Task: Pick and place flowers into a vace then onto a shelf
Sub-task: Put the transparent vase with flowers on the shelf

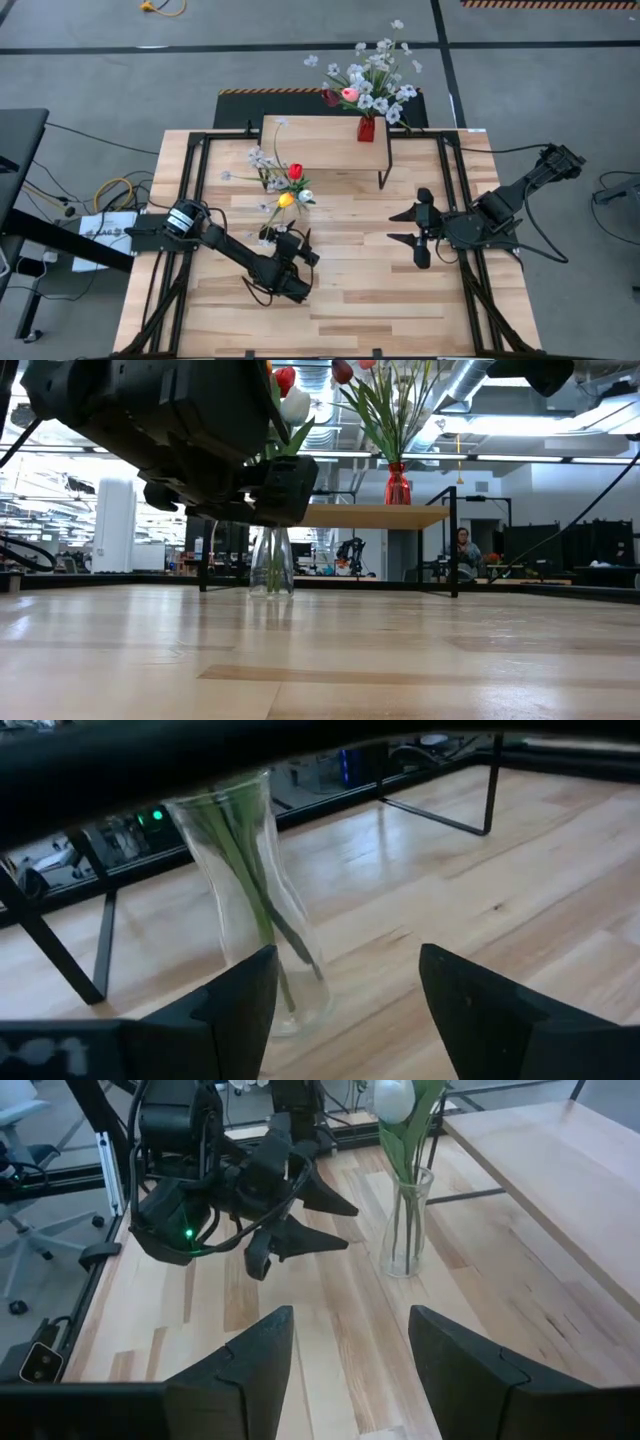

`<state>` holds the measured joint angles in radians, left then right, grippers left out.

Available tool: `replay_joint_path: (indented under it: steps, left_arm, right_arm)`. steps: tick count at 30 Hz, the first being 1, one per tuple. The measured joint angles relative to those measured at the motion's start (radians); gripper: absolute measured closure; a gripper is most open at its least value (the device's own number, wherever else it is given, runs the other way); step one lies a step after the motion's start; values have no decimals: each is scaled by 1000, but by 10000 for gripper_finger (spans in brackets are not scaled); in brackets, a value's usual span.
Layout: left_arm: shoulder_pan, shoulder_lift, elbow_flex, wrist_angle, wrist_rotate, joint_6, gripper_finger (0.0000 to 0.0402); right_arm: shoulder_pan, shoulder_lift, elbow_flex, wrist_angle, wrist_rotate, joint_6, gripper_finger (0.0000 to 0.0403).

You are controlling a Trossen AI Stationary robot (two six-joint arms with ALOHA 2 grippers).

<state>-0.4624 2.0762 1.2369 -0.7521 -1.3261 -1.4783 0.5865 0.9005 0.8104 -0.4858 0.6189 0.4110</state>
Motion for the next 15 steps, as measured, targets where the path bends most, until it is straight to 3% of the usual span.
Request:
replay_joint_path:
  steps: [10,15]
  left_arm:
    - [-1,-1,0,7,46,99,163]
    - [2,-2,0,10,91,24,163]
  right_arm:
    - [0,0,0,-7,-9,0,212]
    - [0,0,0,-8,-10,-1,213]
